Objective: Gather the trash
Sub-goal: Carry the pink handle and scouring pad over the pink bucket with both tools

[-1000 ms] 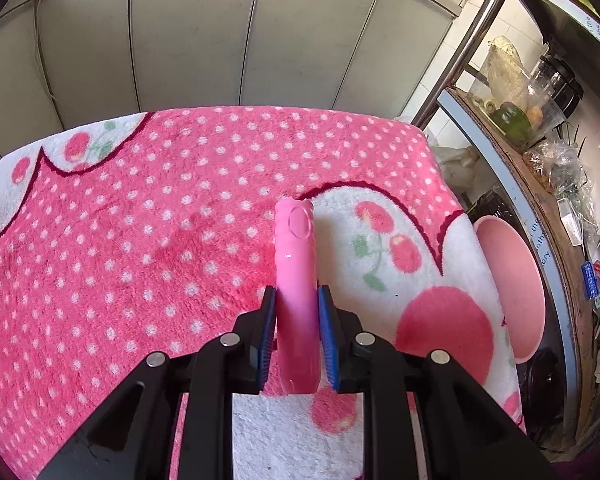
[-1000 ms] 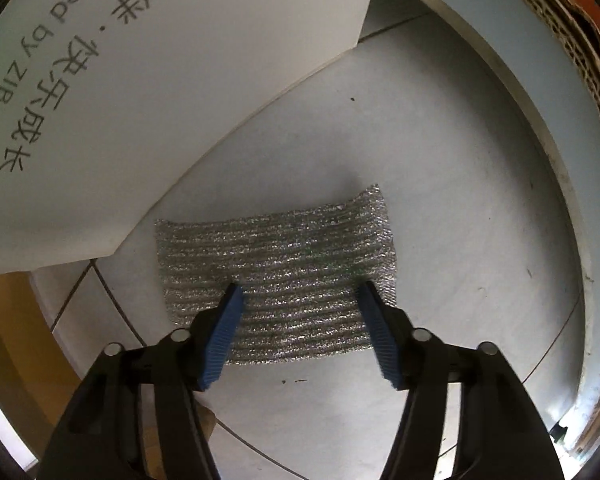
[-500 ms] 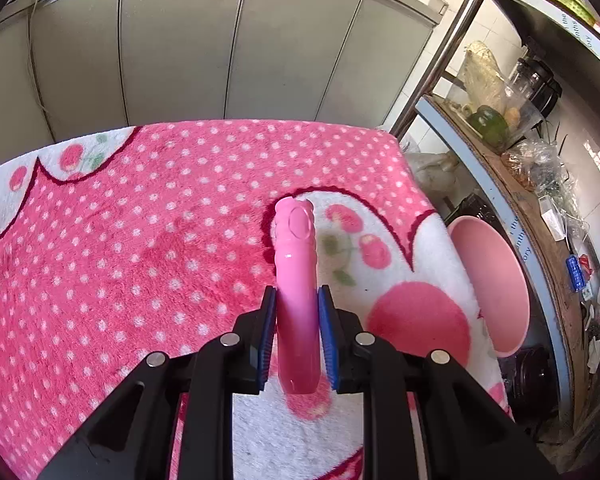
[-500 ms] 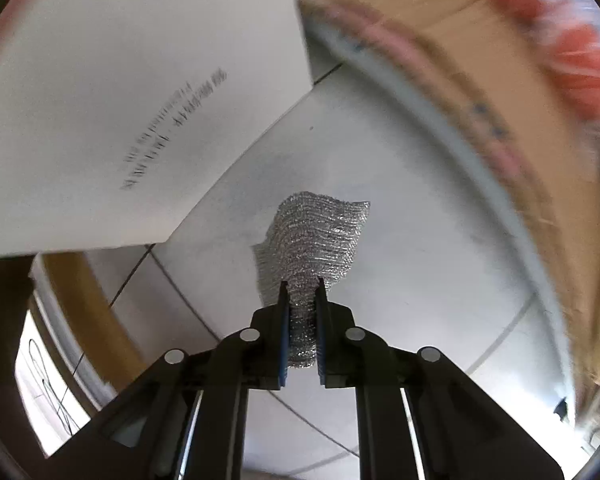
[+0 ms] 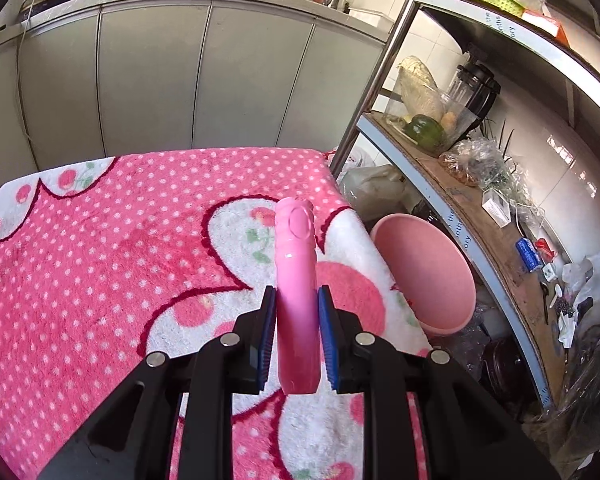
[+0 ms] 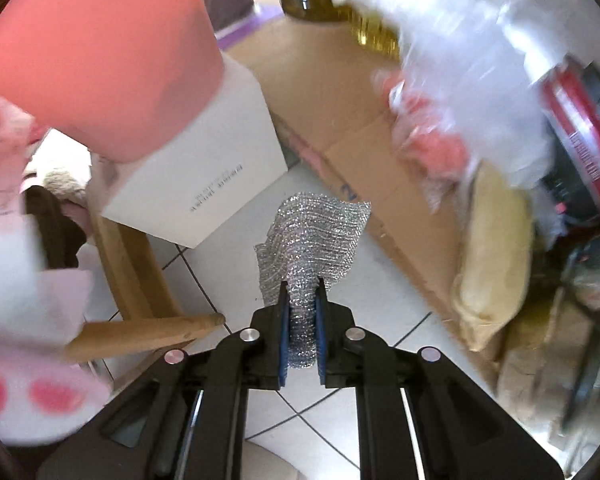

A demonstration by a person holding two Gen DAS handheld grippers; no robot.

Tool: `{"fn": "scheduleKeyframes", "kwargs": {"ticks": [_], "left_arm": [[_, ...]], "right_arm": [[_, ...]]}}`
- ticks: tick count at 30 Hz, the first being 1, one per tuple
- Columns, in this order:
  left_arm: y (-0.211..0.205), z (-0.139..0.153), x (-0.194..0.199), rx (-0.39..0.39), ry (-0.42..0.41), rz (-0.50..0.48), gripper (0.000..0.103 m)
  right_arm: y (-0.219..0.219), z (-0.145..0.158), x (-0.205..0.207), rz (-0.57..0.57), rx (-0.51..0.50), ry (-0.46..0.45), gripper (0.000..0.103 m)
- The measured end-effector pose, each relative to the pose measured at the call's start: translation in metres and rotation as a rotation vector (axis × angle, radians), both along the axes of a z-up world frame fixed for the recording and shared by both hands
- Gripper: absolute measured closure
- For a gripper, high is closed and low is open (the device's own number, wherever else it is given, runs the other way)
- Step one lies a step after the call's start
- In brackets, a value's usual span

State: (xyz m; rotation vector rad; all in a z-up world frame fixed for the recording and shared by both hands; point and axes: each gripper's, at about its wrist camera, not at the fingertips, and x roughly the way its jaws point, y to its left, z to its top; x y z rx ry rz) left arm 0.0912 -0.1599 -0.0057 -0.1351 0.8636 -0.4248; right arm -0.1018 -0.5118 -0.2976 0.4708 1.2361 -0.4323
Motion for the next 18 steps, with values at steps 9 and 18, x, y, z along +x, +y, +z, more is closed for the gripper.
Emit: {"fn": "scheduleKeyframes", "kwargs": {"ticks": [9, 18], "left_arm": [[-0.012, 0.015, -0.04, -0.007, -0.041, -0.037, 0.083], [-0.011, 0.021, -0.057, -0.015, -0.063, -0.051, 0.083]], "right_arm": [[0.014, 0.095, -0.033, 0.086, -0.105, -0.14, 0.092], [0.036, 0.177, -0.042, 0.162, -0.203, -0.287, 0.092]]}}
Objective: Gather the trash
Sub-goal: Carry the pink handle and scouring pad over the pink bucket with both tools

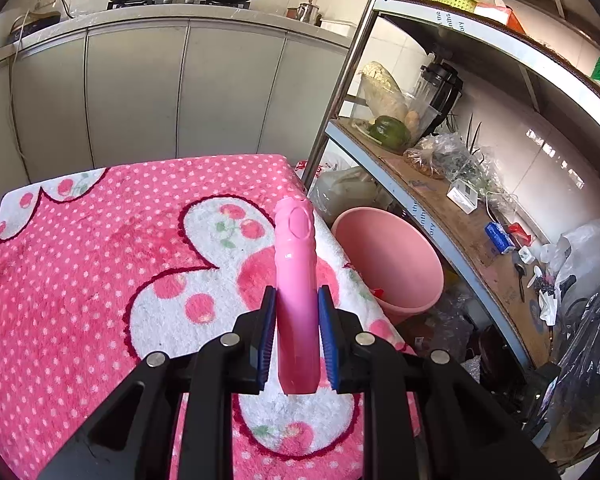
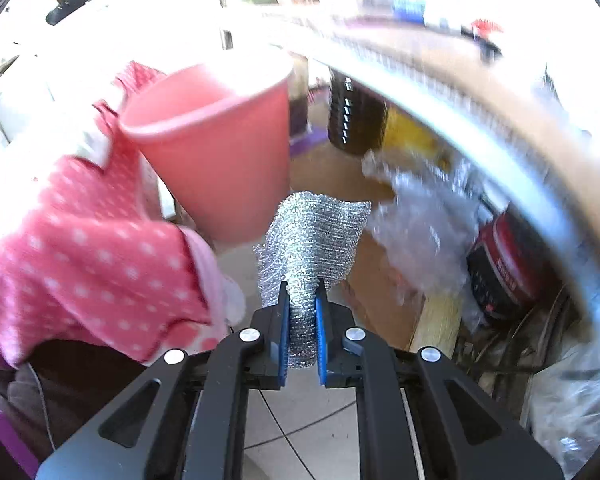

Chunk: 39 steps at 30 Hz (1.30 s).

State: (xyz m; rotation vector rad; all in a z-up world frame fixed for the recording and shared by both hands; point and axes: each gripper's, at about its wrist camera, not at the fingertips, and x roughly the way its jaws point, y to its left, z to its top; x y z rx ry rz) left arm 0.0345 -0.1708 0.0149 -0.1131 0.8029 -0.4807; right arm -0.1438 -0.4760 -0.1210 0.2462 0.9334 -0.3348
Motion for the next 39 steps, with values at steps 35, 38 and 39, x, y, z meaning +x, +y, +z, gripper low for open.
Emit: {"fn": "scheduleKeyframes", "kwargs": {"ticks": [35, 38, 39], "left_arm": [[-0.077, 0.033, 0.006, -0.003, -0.151, -0.103, 0.083], [-0.089, 0.032, 0.014, 0.009, -0.158, -0.106, 0.083], [-0.093, 0.031, 0.016, 0.01, -0.158, -0.107, 0.083]], "right_arm": [[0.039, 0.187, 0.084, 0.222, -0.102, -0.354, 0.092], [0.036, 0.186, 0.097, 0.217, -0.086, -0.357, 0.092], [0.035, 0.185, 0.102, 0.214, -0.077, -0.355, 0.092]]}}
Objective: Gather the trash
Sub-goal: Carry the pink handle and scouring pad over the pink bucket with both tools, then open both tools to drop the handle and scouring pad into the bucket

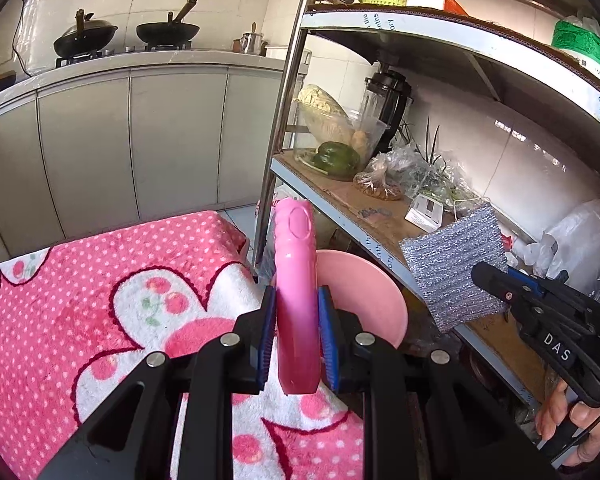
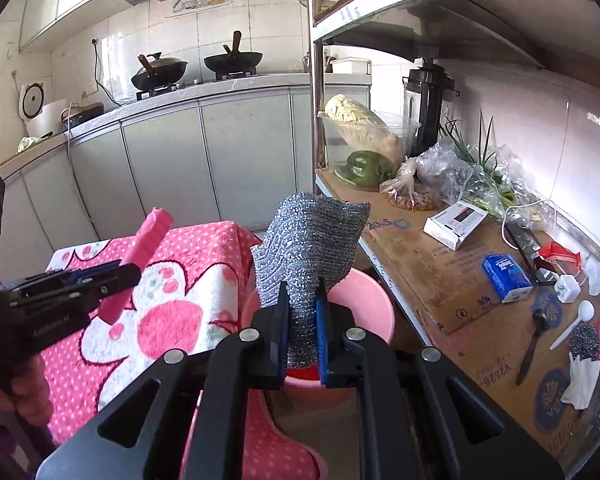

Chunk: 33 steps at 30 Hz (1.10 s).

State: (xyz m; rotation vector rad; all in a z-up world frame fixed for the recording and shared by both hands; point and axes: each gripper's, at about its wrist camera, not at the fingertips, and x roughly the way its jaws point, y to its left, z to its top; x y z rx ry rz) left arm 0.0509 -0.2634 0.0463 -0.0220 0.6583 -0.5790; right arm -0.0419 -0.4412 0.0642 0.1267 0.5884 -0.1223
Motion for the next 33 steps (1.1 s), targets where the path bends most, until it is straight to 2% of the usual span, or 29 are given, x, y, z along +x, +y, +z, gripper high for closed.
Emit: {"fn": "scheduleKeyframes", "kwargs": {"ticks": [18, 33], "left_arm": [[-0.069, -0.044, 0.052, 0.074, 0.05, -0.011, 0.083], [-0.098, -0.075, 0.071, 0.123, 0.089, -0.026, 0.083]], "right_arm": [[-0.035, -0.05, 0.06, -0.083, 0.046, 0.113, 0.092], [-0.049, -0.092, 0.088, -0.104, 0.04, 0.226, 0.091]]}}
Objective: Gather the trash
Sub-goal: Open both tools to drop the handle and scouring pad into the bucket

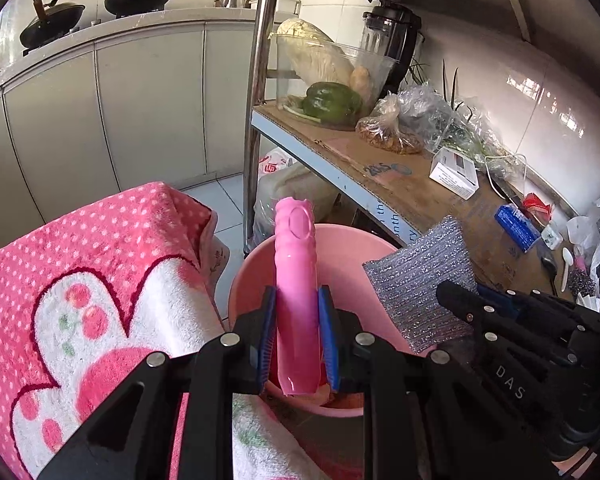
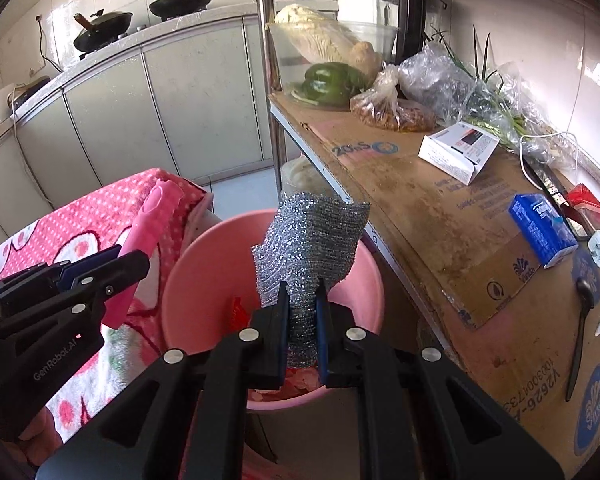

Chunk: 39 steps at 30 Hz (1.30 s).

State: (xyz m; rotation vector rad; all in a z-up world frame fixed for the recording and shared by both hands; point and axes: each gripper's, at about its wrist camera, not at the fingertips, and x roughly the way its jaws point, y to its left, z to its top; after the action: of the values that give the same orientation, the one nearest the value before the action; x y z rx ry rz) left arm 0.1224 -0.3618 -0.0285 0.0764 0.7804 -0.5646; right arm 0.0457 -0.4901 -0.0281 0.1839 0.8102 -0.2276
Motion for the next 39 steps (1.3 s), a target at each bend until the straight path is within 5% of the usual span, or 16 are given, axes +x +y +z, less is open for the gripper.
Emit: {"fn": "scheduleKeyframes", "kwargs": {"ticks": [19, 28, 39], "left_arm": [[-0.019, -0.029, 0.015, 0.042, 0.051, -0.011, 0.083], [-0.023, -0.03, 0.016, 0.039, 0.074, -0.021, 0.078], [-0.02, -0.019, 0.009, 0.04, 0.059, -0.029, 0.075]], "right_arm": [[-0.003, -0.036, 0.021, 0.016, -0.003, 0.099, 0.091], [-0.007, -0.043, 0.024, 0.006, 0.018, 0.116, 0.073], [-0.003, -0.028, 0.015, 0.012, 0.004, 0.081, 0.071]]}}
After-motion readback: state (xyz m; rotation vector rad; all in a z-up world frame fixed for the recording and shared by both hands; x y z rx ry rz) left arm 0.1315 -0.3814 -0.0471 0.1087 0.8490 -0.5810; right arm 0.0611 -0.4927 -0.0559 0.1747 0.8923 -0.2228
